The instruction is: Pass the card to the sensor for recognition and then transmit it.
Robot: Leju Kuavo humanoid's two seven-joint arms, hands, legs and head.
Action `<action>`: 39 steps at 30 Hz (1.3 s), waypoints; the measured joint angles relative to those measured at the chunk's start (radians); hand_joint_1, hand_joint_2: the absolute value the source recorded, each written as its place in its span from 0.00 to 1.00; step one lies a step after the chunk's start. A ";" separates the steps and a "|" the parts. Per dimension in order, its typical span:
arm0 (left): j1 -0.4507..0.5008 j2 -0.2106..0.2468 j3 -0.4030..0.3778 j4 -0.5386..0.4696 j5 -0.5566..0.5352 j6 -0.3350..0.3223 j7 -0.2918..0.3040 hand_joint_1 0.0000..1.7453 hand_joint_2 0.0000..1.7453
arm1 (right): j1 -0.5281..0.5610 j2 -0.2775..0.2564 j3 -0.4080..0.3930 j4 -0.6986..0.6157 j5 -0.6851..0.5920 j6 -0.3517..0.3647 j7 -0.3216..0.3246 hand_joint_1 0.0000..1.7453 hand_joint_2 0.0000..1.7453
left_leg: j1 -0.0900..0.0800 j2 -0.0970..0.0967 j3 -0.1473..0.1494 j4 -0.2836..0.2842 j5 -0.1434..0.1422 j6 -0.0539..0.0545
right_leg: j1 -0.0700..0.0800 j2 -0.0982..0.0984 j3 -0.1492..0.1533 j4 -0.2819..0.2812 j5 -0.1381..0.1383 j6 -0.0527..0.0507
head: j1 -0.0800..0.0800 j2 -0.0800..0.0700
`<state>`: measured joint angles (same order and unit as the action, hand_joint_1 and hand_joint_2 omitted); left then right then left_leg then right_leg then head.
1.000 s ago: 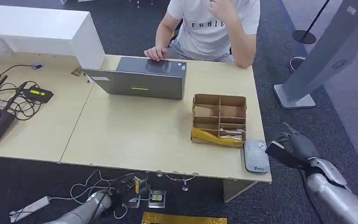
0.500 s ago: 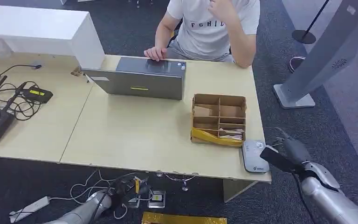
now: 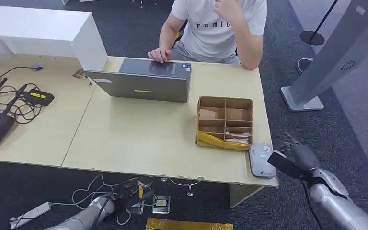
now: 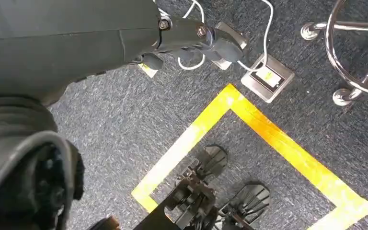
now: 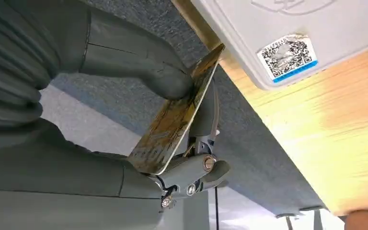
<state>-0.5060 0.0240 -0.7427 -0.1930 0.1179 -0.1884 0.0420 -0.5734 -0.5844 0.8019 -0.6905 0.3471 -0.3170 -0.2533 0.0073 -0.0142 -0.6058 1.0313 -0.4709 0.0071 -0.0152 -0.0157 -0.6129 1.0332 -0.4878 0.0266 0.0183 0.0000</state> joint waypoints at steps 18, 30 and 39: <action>-0.003 0.004 0.005 0.000 -0.017 -0.010 -0.001 0.00 0.00 | -0.039 -0.003 -0.001 0.035 -0.008 -0.029 -0.040 1.00 1.00 | 0.000 0.001 0.000 0.000 0.000 0.000 | 0.000 0.000 0.000 0.000 0.000 0.000 | 0.000 0.000; -0.003 0.009 0.005 0.000 -0.023 -0.013 -0.002 0.00 0.00 | -0.164 -0.031 -0.003 0.032 0.013 -0.029 -0.021 1.00 1.00 | 0.000 0.000 0.000 0.000 0.000 0.000 | 0.000 0.000 0.000 0.000 0.001 0.000 | 0.000 0.000; -0.006 0.010 0.005 0.000 -0.032 -0.023 -0.002 0.00 0.00 | -0.256 -0.040 -0.008 0.018 0.029 -0.011 -0.021 1.00 1.00 | 0.000 0.000 -0.001 0.000 0.000 0.000 | 0.000 0.000 0.000 0.001 0.001 0.000 | 0.000 0.000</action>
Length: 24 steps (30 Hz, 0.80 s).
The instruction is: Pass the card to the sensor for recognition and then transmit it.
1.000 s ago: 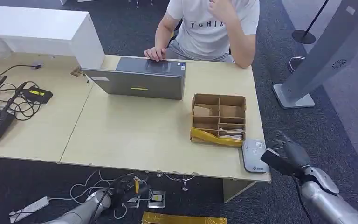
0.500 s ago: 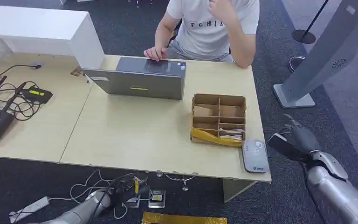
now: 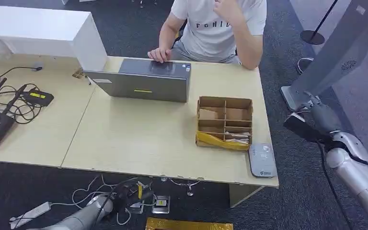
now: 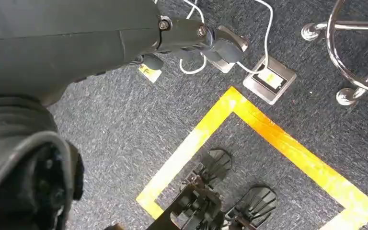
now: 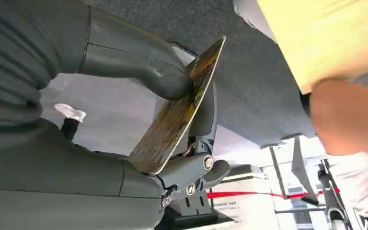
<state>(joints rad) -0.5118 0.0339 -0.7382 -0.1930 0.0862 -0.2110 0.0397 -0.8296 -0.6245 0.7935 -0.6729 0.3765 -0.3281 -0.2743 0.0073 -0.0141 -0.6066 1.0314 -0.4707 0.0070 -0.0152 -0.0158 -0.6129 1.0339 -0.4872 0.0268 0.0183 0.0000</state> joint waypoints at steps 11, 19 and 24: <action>-0.006 0.002 0.001 0.000 -0.038 -0.011 0.000 0.00 0.00 | -0.035 0.084 0.006 -0.009 0.023 -0.014 -0.016 1.00 1.00 | 0.000 -0.001 0.000 0.000 0.000 0.000 | 0.000 -0.001 0.000 0.000 0.000 0.000 | 0.000 0.000; -0.009 0.002 0.001 0.000 -0.045 -0.016 0.000 0.00 0.00 | -0.055 0.144 0.008 -0.008 0.013 -0.016 -0.024 1.00 1.00 | 0.000 -0.001 -0.001 0.000 0.000 0.000 | 0.000 0.000 0.000 0.000 0.000 0.000 | 0.000 0.000; -0.010 0.002 0.001 0.000 -0.052 -0.016 0.000 0.00 0.00 | -0.077 0.191 0.008 -0.004 0.010 -0.018 -0.034 1.00 1.00 | 0.000 -0.001 -0.001 0.000 0.000 0.000 | 0.000 0.000 0.000 0.000 0.000 0.000 | 0.000 0.000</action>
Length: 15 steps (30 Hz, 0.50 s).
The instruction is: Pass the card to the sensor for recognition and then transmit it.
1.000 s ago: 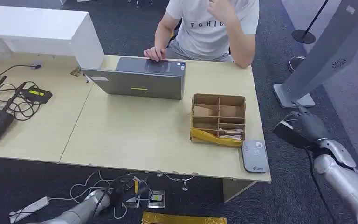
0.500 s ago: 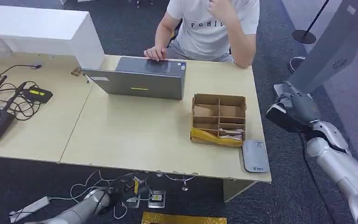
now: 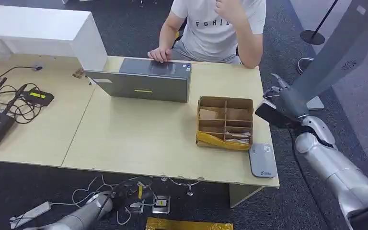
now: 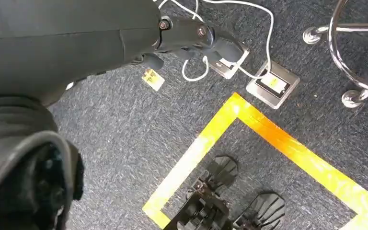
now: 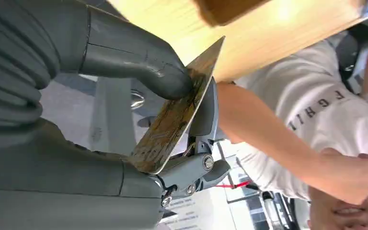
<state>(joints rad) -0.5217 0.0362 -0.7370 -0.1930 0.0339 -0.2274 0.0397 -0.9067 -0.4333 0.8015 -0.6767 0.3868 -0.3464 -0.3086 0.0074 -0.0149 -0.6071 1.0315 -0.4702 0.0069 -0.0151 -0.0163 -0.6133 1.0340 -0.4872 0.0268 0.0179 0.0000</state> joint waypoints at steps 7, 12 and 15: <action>-0.001 0.000 0.000 0.000 -0.008 0.000 0.000 0.00 0.00 | -0.018 0.043 0.000 0.011 0.000 -0.011 -0.016 1.00 1.00 | 0.000 0.000 0.000 0.000 0.000 0.000 | 0.000 0.000 0.000 0.000 0.000 0.000 | 0.000 0.000; -0.002 0.000 0.001 0.000 -0.010 -0.001 0.000 0.00 0.00 | -0.037 0.075 0.000 0.021 0.000 -0.015 -0.016 1.00 1.00 | 0.000 0.000 0.000 0.000 0.000 0.000 | 0.000 0.000 0.000 0.000 0.000 0.000 | 0.000 0.000; -0.001 0.000 0.001 0.000 -0.010 -0.002 0.000 0.00 0.00 | -0.041 0.084 0.000 0.023 0.000 -0.016 -0.016 1.00 1.00 | 0.000 0.000 0.000 0.000 0.000 0.000 | 0.000 0.000 0.000 0.000 0.000 0.000 | 0.000 0.000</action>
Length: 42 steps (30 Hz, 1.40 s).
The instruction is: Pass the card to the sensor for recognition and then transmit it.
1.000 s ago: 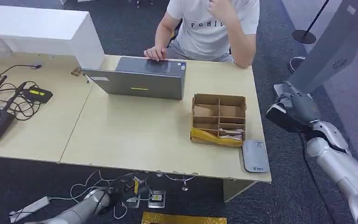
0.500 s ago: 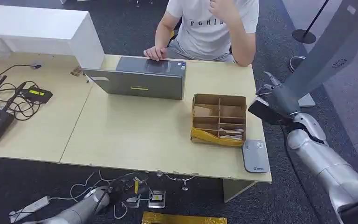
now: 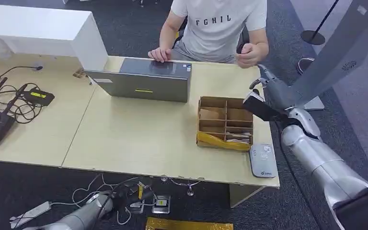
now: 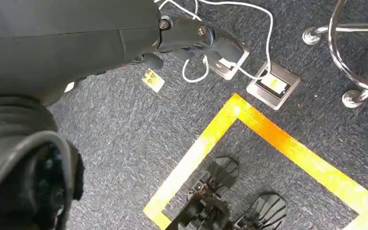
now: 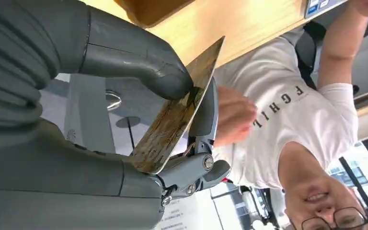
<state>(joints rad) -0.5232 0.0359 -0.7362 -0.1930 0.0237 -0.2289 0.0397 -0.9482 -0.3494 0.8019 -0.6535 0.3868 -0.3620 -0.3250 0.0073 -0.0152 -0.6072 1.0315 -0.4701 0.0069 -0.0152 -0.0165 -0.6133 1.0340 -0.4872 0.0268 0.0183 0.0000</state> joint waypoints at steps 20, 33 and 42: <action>0.000 -0.006 0.008 0.000 -0.021 -0.001 0.000 0.00 0.00 | -0.009 0.016 -0.001 0.017 0.017 0.006 0.036 1.00 1.00 | 0.000 0.000 0.000 0.000 0.000 0.000 | 0.000 0.000 0.000 -0.001 0.000 0.000 | 0.000 0.000; 0.000 -0.006 0.010 0.000 -0.027 0.001 0.002 0.00 0.00 | -0.007 0.020 -0.001 0.017 0.035 0.011 0.042 0.00 1.00 | 0.000 0.000 0.000 0.000 0.000 0.000 | 0.000 0.000 0.000 -0.001 0.000 0.000 | 0.000 0.000; 0.000 -0.006 0.014 0.000 -0.023 0.002 0.005 0.00 0.00 | -0.004 0.023 -0.001 0.017 0.065 0.003 0.067 0.00 1.00 | 0.000 0.000 0.000 0.000 0.000 0.000 | 0.000 0.000 0.000 -0.001 0.000 0.000 | 0.000 0.000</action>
<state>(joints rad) -0.5230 0.0298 -0.7221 -0.1930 0.0004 -0.2266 0.0450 -0.9525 -0.3262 0.8011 -0.6367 0.4516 -0.3586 -0.2579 0.0073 -0.0150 -0.6074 1.0317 -0.4701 0.0069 -0.0152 -0.0162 -0.6134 1.0335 -0.4871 0.0268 0.0183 0.0000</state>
